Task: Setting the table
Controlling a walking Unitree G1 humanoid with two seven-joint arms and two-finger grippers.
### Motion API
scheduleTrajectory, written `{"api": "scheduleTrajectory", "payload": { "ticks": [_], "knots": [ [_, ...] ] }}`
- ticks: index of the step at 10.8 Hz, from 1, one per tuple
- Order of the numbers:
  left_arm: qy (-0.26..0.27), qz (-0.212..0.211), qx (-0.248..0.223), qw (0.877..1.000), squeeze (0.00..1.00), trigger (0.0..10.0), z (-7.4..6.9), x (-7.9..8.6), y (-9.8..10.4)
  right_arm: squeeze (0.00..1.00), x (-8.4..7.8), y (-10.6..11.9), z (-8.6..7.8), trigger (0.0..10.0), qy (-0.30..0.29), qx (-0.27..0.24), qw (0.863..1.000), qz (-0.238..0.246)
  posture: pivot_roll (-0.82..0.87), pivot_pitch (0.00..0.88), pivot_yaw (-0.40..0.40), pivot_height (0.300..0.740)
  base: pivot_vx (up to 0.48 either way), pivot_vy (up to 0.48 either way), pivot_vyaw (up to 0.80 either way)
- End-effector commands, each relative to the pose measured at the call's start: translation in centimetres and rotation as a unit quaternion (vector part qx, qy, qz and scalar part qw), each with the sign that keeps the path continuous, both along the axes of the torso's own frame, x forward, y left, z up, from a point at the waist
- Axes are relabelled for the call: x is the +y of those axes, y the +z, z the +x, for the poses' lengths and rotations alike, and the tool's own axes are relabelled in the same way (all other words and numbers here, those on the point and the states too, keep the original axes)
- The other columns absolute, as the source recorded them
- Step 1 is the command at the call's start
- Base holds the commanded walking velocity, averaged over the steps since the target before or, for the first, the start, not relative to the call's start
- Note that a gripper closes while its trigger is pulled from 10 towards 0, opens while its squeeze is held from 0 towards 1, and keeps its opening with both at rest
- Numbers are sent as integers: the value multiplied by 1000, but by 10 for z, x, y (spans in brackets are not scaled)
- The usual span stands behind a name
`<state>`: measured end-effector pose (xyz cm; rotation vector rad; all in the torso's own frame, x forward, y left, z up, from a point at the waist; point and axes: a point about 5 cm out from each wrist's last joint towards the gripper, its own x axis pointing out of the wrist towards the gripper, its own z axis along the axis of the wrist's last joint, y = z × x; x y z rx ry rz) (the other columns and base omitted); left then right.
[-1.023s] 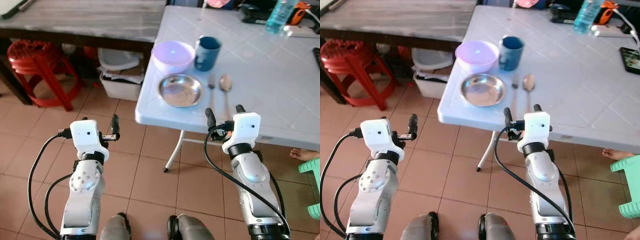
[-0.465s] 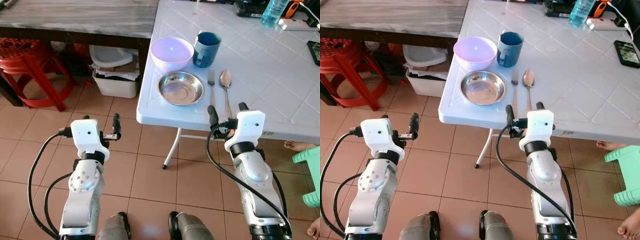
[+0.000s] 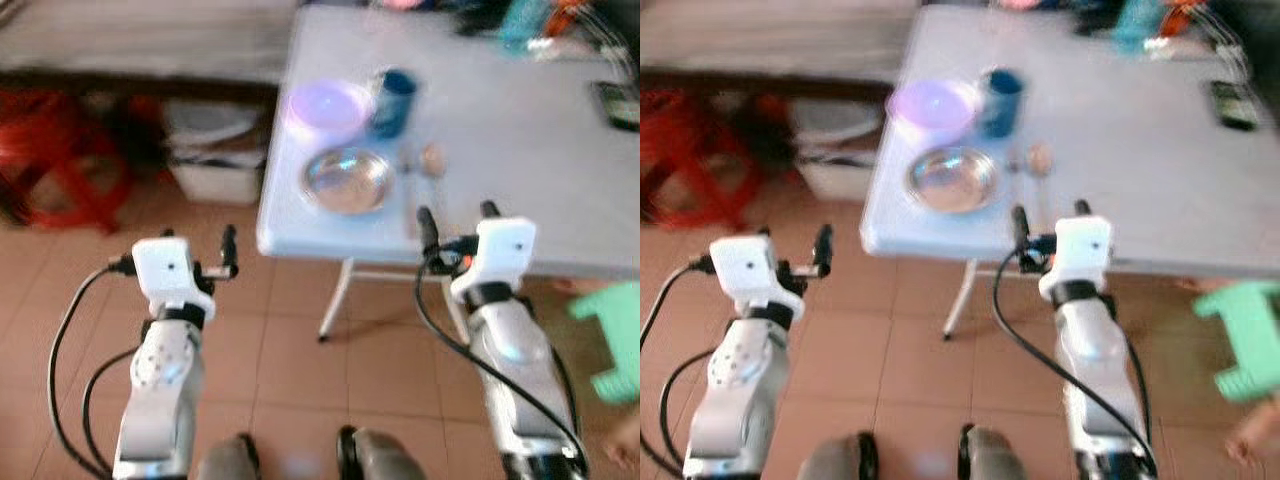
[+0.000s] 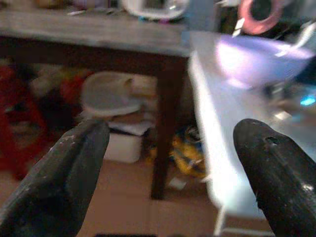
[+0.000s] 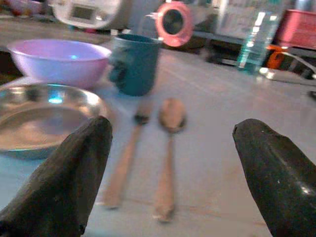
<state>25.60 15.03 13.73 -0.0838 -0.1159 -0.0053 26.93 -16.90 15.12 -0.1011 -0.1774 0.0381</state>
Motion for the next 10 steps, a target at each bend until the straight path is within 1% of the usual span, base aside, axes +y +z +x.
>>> {"api": "scheduleTrajectory", "payload": {
  "ticks": [1, 6, 10],
  "knots": [
    [-6, 0, 3, 1000, 0, 10000, -4, 0, -1, 0, -1, 3, -2, 10000, -2, -3, 1000, 2, -55, 173, -21, 740, 341, 0, 0],
    [-2, 5, 11, 1000, 0, 10000, -5, 3, -3, 0, 1, 3, 0, 10000, 2, 0, 1000, -1, -49, 167, -27, 740, 302, 0, 0],
    [-2, 9, 14, 1000, 0, 10000, -8, 6, -4, 0, -1, 3, 1, 10000, -10, 4, 1000, 0, -44, 174, -28, 740, 0, 0, 0]
  ]
}}
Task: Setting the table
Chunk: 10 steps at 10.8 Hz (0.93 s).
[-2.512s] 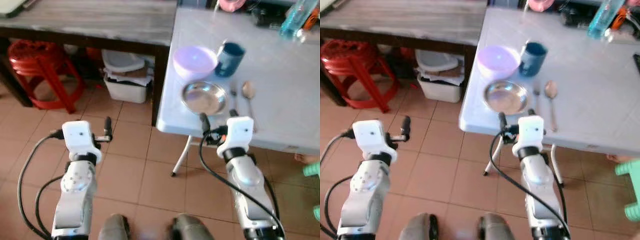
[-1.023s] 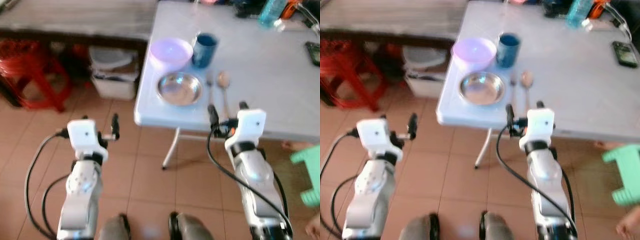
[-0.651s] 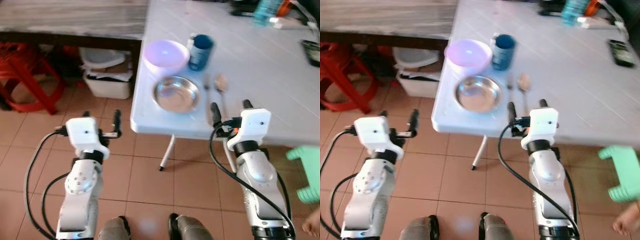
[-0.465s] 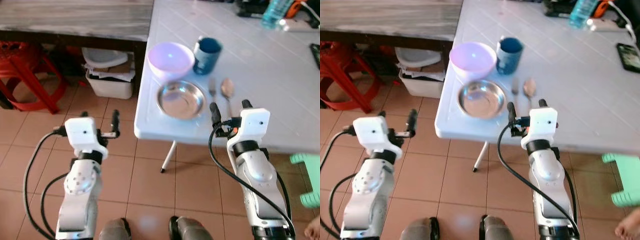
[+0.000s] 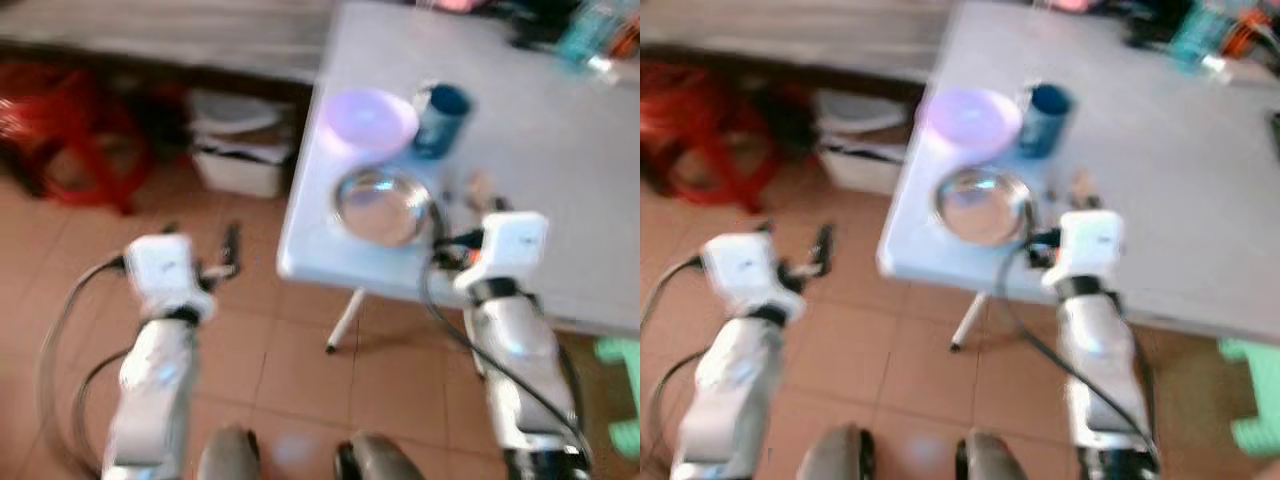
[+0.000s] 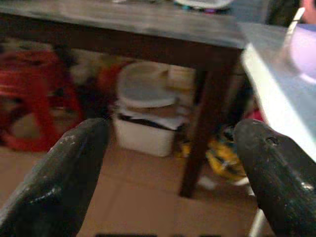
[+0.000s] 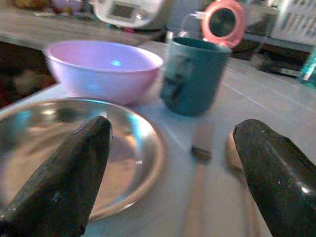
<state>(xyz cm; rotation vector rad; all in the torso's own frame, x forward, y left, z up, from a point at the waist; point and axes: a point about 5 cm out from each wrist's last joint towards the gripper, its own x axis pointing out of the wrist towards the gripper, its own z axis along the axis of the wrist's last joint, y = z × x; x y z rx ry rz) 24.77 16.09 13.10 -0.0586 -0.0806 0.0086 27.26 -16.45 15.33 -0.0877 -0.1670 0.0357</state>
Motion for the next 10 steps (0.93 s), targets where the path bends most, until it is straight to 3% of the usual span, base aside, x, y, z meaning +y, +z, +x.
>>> {"api": "scheduleTrajectory", "payload": {
  "ticks": [1, 5, 6, 8, 9, 10],
  "knots": [
    [-9, -1, -2, 1000, 0, 10000, -1, -4, 1, 0, -8, -1, -2, 10000, -15, 5, 1000, 1, -44, 174, -28, 740, 0, 0, 0],
    [-17, 8, 3, 1000, 0, 10000, -4, -4, 1, 0, -21, 4, 7, 10000, -25, 7, 1000, 12, -37, 190, -22, 740, 0, 0, 0],
    [-18, 7, 4, 1000, 0, 10000, -4, -5, 0, 1000, -23, 4, 10, 10000, -21, 10, 999, 22, -39, 193, -24, 740, 0, 0, 0],
    [-20, 6, 5, 1000, 0, 10000, -4, -5, 0, 1000, -20, 4, 17, 10000, 1, 22, 998, 56, -37, 199, -22, 740, 0, 0, 0],
    [-20, 7, 5, 1000, 0, 10000, -4, -5, 1, 290, -16, 3, 21, 10000, 26, 37, 994, 96, -33, 208, -17, 740, 0, 0, 0],
    [-19, 8, 6, 1000, 0, 10000, -4, -4, 1, 0, -11, 7, 25, 10000, 50, 34, 992, 107, -30, 211, -16, 740, 0, 0, 0]
  ]
}}
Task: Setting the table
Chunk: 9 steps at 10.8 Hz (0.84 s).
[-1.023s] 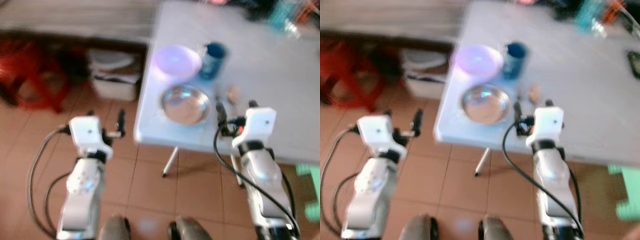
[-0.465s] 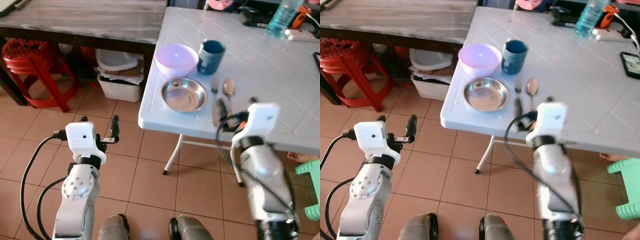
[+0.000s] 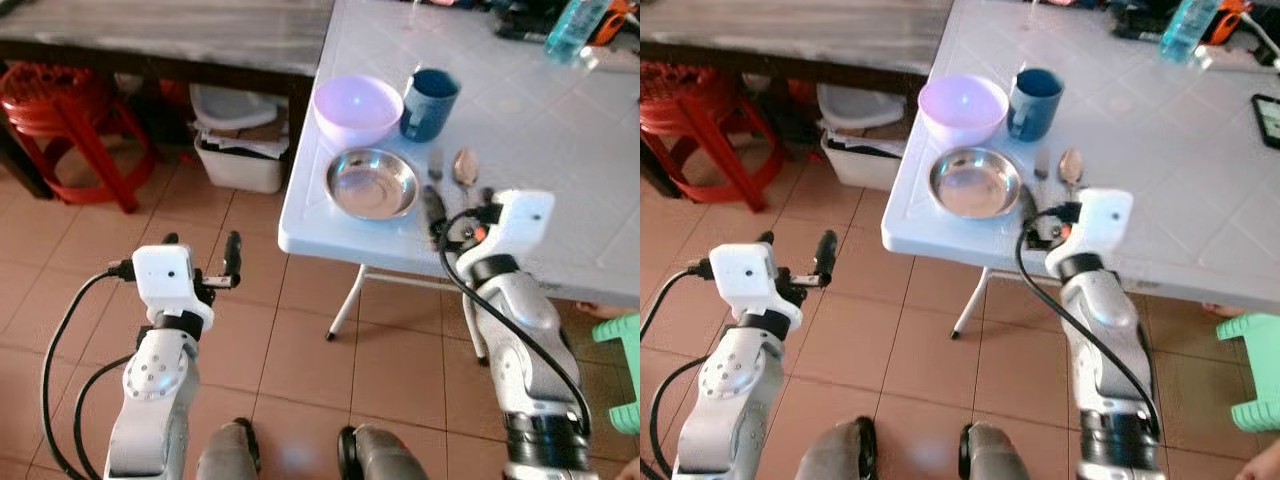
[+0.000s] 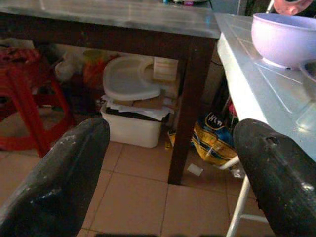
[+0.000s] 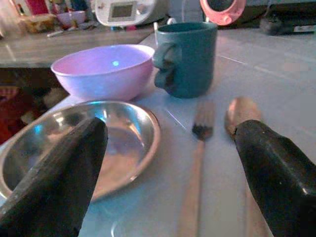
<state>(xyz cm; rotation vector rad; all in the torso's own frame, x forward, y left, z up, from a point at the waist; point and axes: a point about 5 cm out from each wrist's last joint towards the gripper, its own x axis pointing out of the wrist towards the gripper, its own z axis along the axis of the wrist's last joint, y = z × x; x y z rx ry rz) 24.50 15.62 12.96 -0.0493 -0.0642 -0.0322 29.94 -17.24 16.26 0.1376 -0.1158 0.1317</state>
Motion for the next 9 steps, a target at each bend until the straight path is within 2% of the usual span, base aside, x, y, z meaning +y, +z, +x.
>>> {"api": "scheduleTrajectory", "payload": {
  "ticks": [1, 4, 6, 9],
  "knots": [
    [0, 4, -1, 1000, 0, 10000, -2, 1, 3, 0, 0, -1, 3, 10000, 12, 10, 1000, 10, -25, 216, -13, 740, 0, 0, 0],
    [-2, 5, 0, 1000, 0, 10000, -3, 1, 3, 0, 1, -6, 10, 10000, 25, 40, 998, 31, -19, 221, -11, 740, 0, 0, 0],
    [-9, 5, 4, 1000, 0, 10000, -2, 0, 3, 0, 8, -12, 10, 10000, 45, 56, 996, 58, -16, 222, -2, 740, 0, 0, 0],
    [-13, 9, 6, 1000, 0, 10000, -1, 1, 3, 0, 13, -8, 19, 10000, 59, 53, 995, 63, -2, 222, 4, 740, 0, 0, 0]
  ]
}}
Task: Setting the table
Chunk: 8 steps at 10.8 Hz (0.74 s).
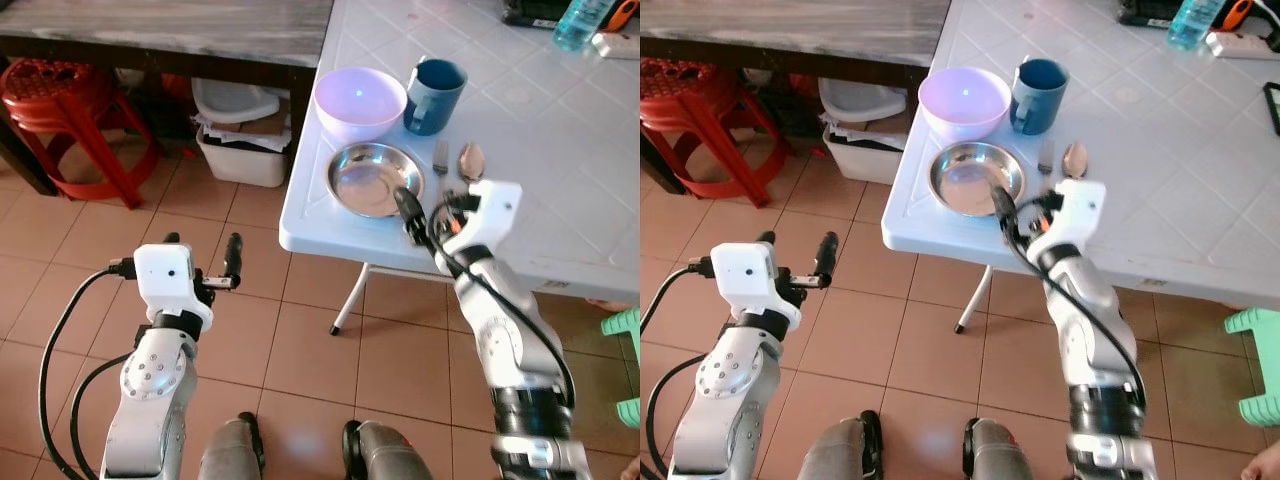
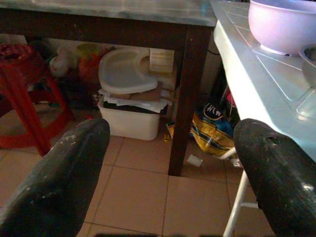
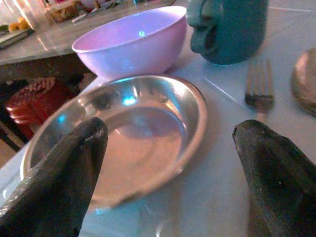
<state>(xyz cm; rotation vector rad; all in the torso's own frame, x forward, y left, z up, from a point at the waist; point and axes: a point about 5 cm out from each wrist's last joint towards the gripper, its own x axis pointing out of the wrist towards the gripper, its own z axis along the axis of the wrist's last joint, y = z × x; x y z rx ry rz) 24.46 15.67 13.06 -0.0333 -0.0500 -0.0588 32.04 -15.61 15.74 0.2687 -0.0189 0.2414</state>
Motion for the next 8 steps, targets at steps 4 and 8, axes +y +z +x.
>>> {"api": "scheduleTrajectory", "payload": {
  "ticks": [4, 8],
  "knots": [
    [-2, 7, 1, 1000, 0, 10000, -3, 2, 2, 0, 4, -2, 8, 10000, 10, 20, 999, 35, 11, 225, 3, 740, 0, 0, 0],
    [-9, 9, 4, 1000, 0, 10000, -2, 1, 1, 0, 10, -9, 9, 10000, 21, 42, 996, 73, 9, 225, 6, 740, 0, 0, 0]
  ]
}}
